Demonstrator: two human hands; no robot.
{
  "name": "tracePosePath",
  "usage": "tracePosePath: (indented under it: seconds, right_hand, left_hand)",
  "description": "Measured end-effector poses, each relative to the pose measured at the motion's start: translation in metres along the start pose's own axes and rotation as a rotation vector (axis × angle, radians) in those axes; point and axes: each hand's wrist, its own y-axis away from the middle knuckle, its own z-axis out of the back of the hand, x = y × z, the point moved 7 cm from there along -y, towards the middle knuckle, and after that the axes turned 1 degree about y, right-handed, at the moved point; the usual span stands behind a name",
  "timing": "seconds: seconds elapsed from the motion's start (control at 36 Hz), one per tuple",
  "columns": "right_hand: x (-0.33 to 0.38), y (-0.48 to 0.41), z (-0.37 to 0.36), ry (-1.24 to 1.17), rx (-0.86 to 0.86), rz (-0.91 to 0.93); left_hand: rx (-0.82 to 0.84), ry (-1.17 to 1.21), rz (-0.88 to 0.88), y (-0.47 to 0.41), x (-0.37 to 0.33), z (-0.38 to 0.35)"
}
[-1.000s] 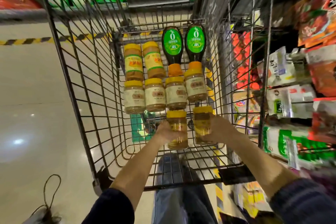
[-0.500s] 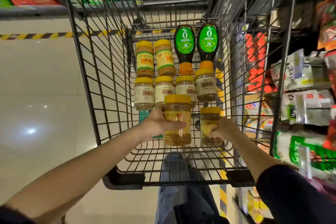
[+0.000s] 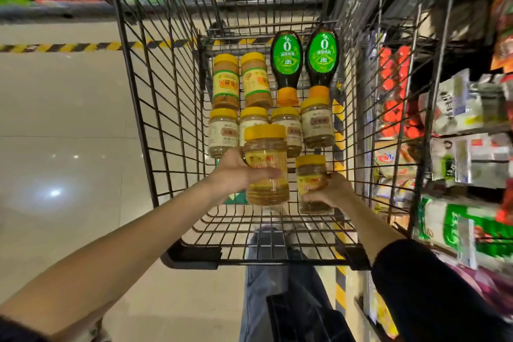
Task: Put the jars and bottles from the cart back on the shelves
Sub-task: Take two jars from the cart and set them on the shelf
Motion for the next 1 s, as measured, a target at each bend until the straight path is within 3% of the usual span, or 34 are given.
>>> tracePosePath:
  seconds: [0.17, 0.25, 0.5, 0.72, 1.0]
  right_hand:
    - [0.009, 0.025, 0.01, -0.166, 0.04, 0.088]
    - [0.018, 0.045, 0.019, -0.102, 0.014, 0.163]
    - [0.055, 0.137, 0.072, -0.224, -0.014, 0.403]
    - [0.08, 0.248, 0.142, -0.351, -0.267, 0.655]
    - [0.079, 0.421, 0.213, -0.429, -0.549, 0.846]
  left_hand:
    - [-0.089, -0.008, 0.028, 0.015, -0.002, 0.01]
    - [-0.114, -0.007, -0.004, 0.029, -0.012, 0.015]
    - [-0.178, -0.032, -0.149, 0.106, -0.062, 0.025]
    - [-0.295, -0.062, -0.342, 0.194, -0.12, 0.024]
    - [-0.271, -0.14, -0.639, 0.292, -0.221, 0.009]
